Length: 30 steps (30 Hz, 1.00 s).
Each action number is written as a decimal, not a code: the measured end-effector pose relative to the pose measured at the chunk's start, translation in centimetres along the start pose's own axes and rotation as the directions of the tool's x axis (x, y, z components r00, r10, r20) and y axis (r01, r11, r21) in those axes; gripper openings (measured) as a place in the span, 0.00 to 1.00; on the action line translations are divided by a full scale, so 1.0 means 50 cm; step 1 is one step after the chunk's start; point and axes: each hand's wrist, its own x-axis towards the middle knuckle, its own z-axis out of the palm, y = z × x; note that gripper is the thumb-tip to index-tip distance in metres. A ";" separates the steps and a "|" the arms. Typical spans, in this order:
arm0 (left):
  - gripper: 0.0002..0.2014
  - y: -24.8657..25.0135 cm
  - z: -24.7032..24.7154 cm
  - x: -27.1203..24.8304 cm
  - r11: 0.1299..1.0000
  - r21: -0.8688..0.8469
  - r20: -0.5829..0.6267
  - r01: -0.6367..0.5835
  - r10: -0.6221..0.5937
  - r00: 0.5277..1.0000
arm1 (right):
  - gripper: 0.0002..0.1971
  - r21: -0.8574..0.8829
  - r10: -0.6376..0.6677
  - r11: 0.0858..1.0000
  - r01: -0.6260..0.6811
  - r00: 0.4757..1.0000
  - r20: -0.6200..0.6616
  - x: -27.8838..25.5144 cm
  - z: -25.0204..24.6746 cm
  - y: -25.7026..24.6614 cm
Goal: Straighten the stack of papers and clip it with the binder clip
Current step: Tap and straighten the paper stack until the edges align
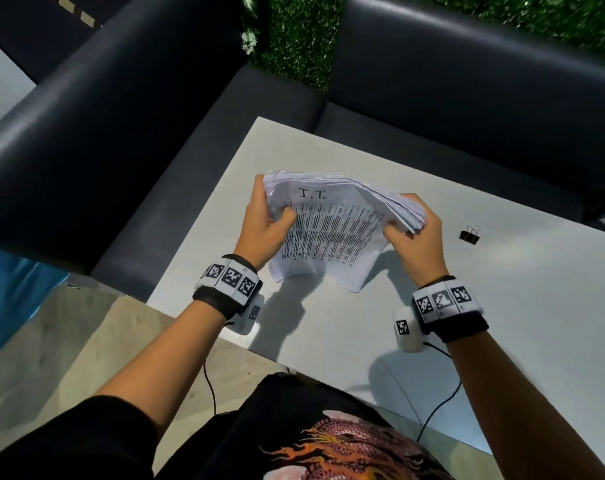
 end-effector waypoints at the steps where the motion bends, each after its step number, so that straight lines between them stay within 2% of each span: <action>1: 0.21 0.006 -0.002 0.005 1.000 0.000 0.008 0.010 -0.010 1.000 | 0.22 0.011 0.006 1.000 -0.006 1.000 -0.007 0.005 0.000 -0.004; 4: 0.22 0.014 -0.019 0.037 0.998 -0.029 0.098 0.057 -0.054 0.994 | 0.25 0.059 0.055 0.997 -0.055 0.998 0.005 0.031 -0.017 -0.017; 6: 0.25 -0.006 -0.027 0.060 0.992 -0.005 0.167 0.124 -0.122 0.978 | 0.27 0.048 0.145 0.988 -0.150 0.985 0.091 0.051 -0.033 -0.001; 8: 0.27 -0.044 -0.022 0.070 0.965 -0.039 0.221 0.260 -0.245 0.944 | 0.28 0.027 0.280 0.957 -0.290 0.941 0.192 0.070 -0.041 0.040; 11: 0.27 -0.124 0.007 0.058 0.878 -0.059 0.253 0.476 -0.448 0.858 | 0.30 -0.009 0.461 0.880 -0.476 0.848 0.262 0.075 -0.029 0.126; 14: 0.31 -0.191 0.037 0.045 0.823 -0.022 0.267 0.568 -0.543 0.796 | 0.26 -0.095 0.583 0.809 -0.580 0.771 0.256 0.074 -0.022 0.198; 16: 0.29 -0.208 0.049 0.042 0.810 -0.029 0.261 0.585 -0.559 0.787 | 0.22 -0.236 0.573 0.818 -0.524 0.775 0.266 0.092 -0.028 0.220; 18: 0.28 -0.228 0.054 0.046 0.810 -0.008 0.269 0.586 -0.563 0.782 | 0.20 -0.398 0.518 0.833 -0.384 0.794 0.318 0.127 -0.031 0.220; 19: 0.31 -0.238 0.056 0.047 0.812 0.006 0.274 0.583 -0.562 0.780 | 0.21 -0.469 0.498 0.827 -0.310 0.792 0.353 0.144 -0.027 0.216; 21: 0.35 -0.248 0.054 0.049 0.820 0.033 0.296 0.571 -0.554 0.778 | 0.22 -0.619 0.481 0.773 -0.138 0.764 0.430 0.176 -0.010 0.208; 23: 0.28 -0.244 0.056 0.046 0.817 -0.005 0.305 0.577 -0.548 0.779 | 0.18 -0.718 0.483 0.695 0.040 0.714 0.507 0.198 0.013 0.208; 25: 0.22 -0.240 0.054 0.045 0.806 -0.040 0.309 0.590 -0.552 0.775 | 0.11 -0.732 0.498 0.676 0.087 0.678 0.541 0.211 0.029 0.208; 26: 0.21 -0.240 0.051 0.051 0.806 -0.010 0.312 0.592 -0.560 0.768 | 0.10 -0.733 0.500 0.674 0.086 0.677 0.540 0.214 0.034 0.210; 28: 0.20 -0.244 0.040 0.078 0.823 0.131 0.330 0.552 -0.561 0.759 | 0.11 -0.738 0.483 0.667 0.102 0.694 0.533 0.217 0.041 0.216; 30: 0.23 -0.239 0.032 0.116 0.845 0.282 0.373 0.455 -0.534 0.759 | 0.12 -0.737 0.470 0.665 0.120 0.699 0.539 0.217 0.046 0.226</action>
